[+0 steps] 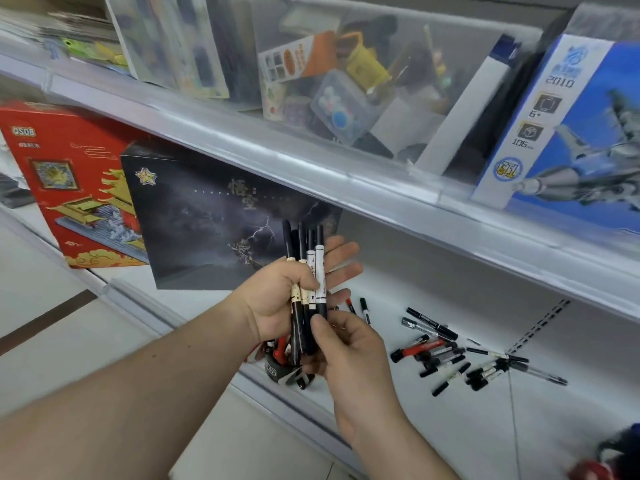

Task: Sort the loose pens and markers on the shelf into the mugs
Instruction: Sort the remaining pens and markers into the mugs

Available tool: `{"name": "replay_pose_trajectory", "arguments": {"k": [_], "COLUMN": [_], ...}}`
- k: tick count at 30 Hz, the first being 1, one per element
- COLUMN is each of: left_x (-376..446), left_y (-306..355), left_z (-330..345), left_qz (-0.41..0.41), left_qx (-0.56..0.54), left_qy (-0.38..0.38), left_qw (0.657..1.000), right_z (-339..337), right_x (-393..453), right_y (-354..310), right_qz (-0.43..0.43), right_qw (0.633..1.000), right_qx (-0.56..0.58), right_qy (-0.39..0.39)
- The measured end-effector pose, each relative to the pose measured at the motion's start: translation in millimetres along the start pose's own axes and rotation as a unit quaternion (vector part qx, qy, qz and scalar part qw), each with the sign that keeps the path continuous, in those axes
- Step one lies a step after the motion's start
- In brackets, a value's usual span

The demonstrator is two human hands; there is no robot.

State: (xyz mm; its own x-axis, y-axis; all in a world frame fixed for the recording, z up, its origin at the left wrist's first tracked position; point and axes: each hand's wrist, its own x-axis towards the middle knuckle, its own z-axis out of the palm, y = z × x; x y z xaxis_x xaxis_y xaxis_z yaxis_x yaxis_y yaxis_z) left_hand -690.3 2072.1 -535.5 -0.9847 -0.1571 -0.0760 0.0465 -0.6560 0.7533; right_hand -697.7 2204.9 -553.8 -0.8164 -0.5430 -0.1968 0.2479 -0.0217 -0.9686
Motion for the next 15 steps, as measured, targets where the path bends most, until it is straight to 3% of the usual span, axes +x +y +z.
{"name": "replay_pose_trajectory", "arguments": {"k": [6, 13, 15], "left_x": [8.9, 12.9, 13.6], "left_y": [-2.8, -10.9, -12.8], "left_z": [8.1, 1.9, 5.2], "left_qz": [-0.031, -0.063, -0.086], "left_qx": [0.015, 0.158, 0.175], "left_qy": [-0.009, 0.167, 0.165], "left_qw": [0.999, 0.971, 0.967], "right_z": [-20.0, -70.8, -82.7], "right_x": [0.8, 2.3, 2.6], "right_y": [-2.0, 0.8, -3.2], "right_qz": [-0.03, -0.008, 0.008], "right_qw": [0.999, 0.993, 0.99], "right_qx": [0.012, -0.07, -0.111], "right_qy": [0.044, 0.091, 0.089]}}
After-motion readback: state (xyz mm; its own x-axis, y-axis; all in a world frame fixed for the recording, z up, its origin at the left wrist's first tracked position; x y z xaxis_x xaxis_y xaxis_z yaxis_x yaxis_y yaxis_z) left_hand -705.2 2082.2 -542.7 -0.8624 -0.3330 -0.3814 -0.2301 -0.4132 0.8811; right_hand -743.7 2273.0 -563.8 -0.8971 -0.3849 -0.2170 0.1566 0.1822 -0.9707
